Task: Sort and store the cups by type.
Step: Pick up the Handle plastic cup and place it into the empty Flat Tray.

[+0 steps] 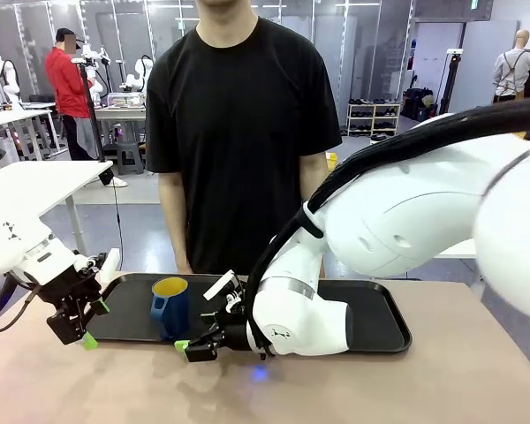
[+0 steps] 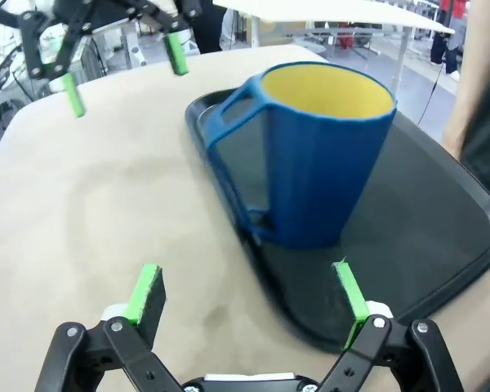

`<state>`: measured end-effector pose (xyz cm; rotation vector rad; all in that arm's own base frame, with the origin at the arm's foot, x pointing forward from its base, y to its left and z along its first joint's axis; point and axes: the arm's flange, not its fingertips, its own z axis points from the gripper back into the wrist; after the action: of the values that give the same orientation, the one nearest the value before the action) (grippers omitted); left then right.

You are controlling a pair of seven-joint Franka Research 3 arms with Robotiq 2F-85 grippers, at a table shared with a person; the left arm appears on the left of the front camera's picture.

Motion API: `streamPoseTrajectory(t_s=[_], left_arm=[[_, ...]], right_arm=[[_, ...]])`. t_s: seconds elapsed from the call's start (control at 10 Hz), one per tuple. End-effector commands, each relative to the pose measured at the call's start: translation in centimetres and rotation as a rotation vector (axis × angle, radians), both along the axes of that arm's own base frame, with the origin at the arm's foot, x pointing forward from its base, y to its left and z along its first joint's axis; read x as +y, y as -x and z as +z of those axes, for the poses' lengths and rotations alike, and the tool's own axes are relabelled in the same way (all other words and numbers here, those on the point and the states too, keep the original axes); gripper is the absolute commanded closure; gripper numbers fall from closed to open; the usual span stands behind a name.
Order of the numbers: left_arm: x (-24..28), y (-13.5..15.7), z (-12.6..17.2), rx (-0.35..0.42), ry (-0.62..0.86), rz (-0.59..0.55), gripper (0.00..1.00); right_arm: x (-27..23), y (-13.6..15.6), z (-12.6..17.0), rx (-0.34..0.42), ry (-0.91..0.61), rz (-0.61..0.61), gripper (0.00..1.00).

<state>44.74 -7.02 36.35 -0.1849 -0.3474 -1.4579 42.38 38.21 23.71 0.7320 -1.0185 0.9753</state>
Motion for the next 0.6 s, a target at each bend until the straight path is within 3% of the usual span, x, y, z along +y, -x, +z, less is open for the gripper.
streamPoseTrajectory(t_s=[0.0, 0.3, 0.5], left_arm=[[0.0, -0.1, 0.1, -0.004, 0.006, 0.001, 0.0], [0.0, -0.1, 0.1, -0.004, 0.006, 0.001, 0.0], [0.0, -0.1, 0.1, -0.004, 0.006, 0.001, 0.0]], right_arm=[[-0.1, 5.7, 0.1, -0.047, 0.071, -0.051, 0.0], [-2.8, 8.6, 1.8, -0.042, 0.155, -0.028, 0.0], [-5.0, 9.6, 2.9, -0.052, 0.209, -0.074, 0.0]])
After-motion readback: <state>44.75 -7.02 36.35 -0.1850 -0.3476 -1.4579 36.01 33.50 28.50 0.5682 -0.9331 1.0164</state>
